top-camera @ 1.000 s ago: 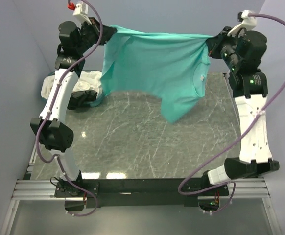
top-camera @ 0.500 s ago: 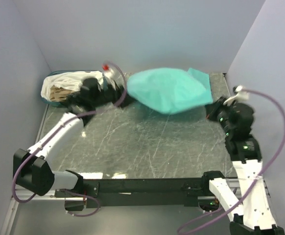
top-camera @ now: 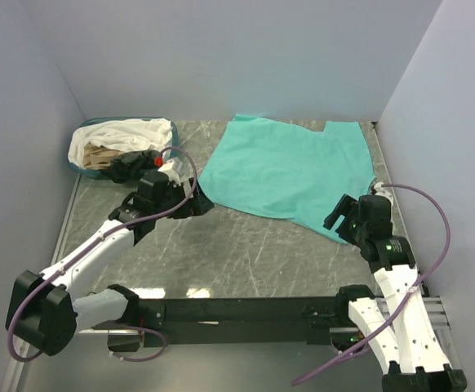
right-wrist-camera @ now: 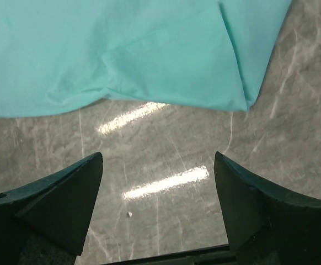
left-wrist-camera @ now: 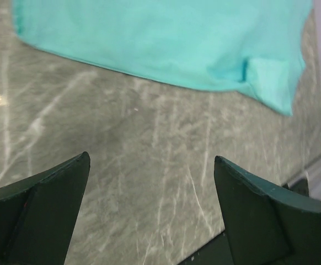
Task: Fold and stack the t-shirts
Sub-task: Flatten the tshirt out, then fold the tshirt
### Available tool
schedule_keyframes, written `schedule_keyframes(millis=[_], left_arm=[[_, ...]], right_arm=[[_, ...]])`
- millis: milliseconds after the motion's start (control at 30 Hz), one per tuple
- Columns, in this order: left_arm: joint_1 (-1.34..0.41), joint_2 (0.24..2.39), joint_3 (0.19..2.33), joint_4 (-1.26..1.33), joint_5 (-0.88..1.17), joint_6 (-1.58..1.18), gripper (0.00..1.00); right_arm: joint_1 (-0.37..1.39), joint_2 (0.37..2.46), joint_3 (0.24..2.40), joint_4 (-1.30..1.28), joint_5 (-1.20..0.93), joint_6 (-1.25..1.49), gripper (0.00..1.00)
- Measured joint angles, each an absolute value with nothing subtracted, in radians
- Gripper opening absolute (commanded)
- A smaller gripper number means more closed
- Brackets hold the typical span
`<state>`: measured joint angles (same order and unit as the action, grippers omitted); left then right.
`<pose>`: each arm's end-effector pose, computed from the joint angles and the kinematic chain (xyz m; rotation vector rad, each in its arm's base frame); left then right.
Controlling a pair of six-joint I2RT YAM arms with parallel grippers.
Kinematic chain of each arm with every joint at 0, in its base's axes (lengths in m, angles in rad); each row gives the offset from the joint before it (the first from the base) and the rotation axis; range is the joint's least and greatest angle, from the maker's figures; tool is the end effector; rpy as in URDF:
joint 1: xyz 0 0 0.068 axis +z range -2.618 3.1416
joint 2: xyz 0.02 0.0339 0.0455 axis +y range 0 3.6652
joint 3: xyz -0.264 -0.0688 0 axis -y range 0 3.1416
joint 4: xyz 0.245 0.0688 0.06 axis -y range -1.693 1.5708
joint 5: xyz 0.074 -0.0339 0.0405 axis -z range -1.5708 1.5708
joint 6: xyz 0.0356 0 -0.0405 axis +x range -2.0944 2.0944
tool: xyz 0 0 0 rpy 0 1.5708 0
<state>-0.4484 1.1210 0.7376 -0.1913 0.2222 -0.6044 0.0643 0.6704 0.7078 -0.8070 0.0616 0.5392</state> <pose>0.2184 -0.1138 0.2561 -0.0392 2.2529 -0.8314 0.1343 0.0064 0.2704 0.5825 2.2765 0.2266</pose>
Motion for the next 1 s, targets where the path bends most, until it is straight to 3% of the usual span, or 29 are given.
schedule_keyframes(millis=[367, 467, 567, 933, 1000], left_arm=[[-0.439, 1.474, 0.921, -0.237, 0.02, -0.728, 0.98], [-0.426, 1.565, 0.971, -0.242, -0.01, -0.749, 0.9], [-0.395, 1.66, 1.018, -0.236, -0.022, -0.768, 0.77], [-0.347, 1.845, 1.131, -0.226, -0.032, -0.781, 0.53], [-0.348, 1.864, 1.149, -0.227, -0.041, -0.78, 0.42]], right_arm=[[0.064, 0.783, 0.756, -0.74, 0.115, 0.544, 0.93], [0.064, 0.78, 0.763, -0.739, 0.147, 0.546, 0.93], [0.064, 0.772, 0.765, -0.731, 0.169, 0.546, 0.93], [0.062, 0.777, 0.765, -0.714, 0.21, 0.546, 0.93], [0.062, 0.782, 0.765, -0.71, 0.215, 0.546, 0.93]])
